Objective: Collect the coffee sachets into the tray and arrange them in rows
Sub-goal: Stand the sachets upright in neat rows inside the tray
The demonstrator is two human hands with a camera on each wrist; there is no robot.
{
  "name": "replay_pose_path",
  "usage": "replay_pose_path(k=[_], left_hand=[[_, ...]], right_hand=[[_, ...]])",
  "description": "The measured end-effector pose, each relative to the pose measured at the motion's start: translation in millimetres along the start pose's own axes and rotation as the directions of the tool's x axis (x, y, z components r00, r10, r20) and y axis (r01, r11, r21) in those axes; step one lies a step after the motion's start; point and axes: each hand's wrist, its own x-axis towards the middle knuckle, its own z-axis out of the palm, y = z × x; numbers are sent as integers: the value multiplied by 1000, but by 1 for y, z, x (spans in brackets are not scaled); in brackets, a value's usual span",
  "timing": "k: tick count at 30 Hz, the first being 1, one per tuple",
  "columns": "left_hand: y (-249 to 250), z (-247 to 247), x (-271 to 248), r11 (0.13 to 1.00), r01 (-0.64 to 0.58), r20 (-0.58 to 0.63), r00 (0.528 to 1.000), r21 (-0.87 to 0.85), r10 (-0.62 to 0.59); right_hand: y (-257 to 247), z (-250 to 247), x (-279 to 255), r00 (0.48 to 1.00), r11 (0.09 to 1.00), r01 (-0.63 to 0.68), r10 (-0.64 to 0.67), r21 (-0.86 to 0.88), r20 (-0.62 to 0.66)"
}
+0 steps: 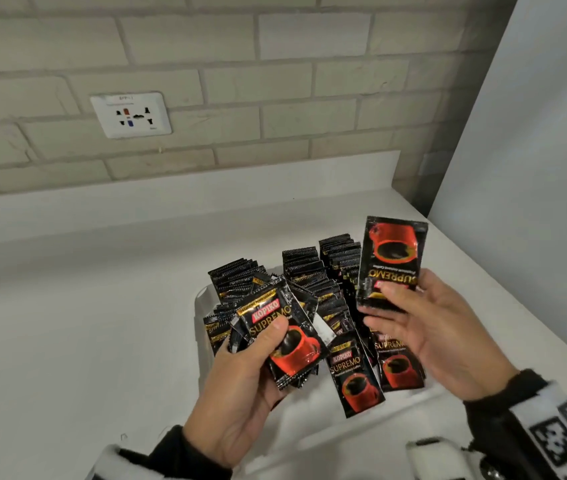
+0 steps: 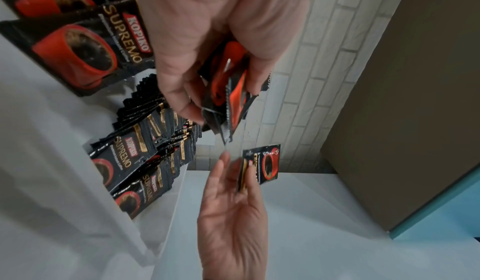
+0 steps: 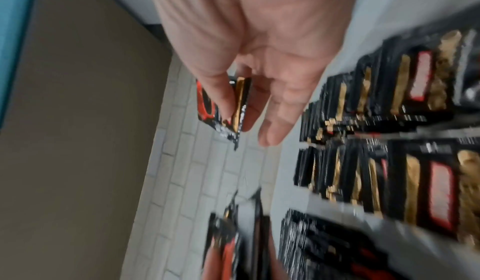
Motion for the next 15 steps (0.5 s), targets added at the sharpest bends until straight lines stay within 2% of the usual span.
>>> replay_pose_path(k=[2,4,6,7,9,11,15], left_hand=[[3,-6,1,1000,-17,-12,1000,-15,16],[7,-13,1,999,-43,-24,999,-29,42],[13,-19,2,997,-76,-35,997,-32,75],[16,-21,2,995,-90,-45,995,-33,88],[22,-24,2,994,-106,-59,993,-36,103],[24,-25,2,993,-111,-57,992,-26,110],[21,-26,2,995,-100,-43,994,15,101]], right_hand=[[-13,-7,1,1000,990,23,-22,-137,10],[-29,-9,3,998,913,54,-45,-404,32],[-44,-12,9,991,684,135,-83,-717,107],[-49,-11,13,984,572,166,-39,-803,176],[-55,-4,19,949,402,227,115,-887,295],[-49,6,28,892,269,303,258,-914,371],[-20,24,42,770,-17,452,513,-892,380]])
